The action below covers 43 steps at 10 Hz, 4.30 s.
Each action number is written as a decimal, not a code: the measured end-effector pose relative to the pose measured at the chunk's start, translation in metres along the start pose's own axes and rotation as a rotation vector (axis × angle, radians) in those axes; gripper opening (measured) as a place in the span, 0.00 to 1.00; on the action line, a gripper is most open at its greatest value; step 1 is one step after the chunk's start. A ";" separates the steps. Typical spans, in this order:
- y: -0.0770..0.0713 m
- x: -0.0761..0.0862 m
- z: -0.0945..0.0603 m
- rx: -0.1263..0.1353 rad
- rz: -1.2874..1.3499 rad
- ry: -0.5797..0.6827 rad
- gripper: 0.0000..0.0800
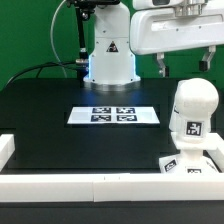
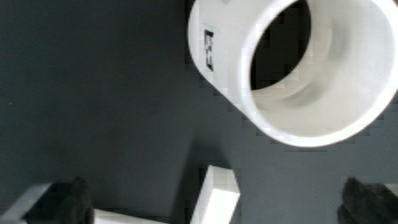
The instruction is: Assemble lamp
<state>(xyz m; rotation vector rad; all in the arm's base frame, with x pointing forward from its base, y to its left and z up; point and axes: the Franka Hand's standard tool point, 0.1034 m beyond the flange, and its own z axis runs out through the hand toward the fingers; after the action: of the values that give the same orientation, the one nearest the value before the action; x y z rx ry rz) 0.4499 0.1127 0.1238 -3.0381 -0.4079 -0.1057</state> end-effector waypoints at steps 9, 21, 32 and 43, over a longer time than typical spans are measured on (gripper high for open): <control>0.018 -0.029 0.043 -0.065 -0.003 -0.002 0.75; 0.028 0.015 -0.050 -0.066 -0.033 0.031 0.05; 0.075 0.092 -0.114 -0.088 -0.162 0.065 0.05; 0.113 0.161 -0.095 -0.183 -0.186 0.086 0.05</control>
Offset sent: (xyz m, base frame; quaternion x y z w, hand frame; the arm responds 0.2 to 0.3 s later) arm -0.0167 0.0020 -0.0266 -0.0110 0.0137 0.0109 0.9998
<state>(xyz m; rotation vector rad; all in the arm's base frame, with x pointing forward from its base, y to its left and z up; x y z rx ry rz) 0.6290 0.0381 0.2237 -3.1502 -0.7099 -0.2996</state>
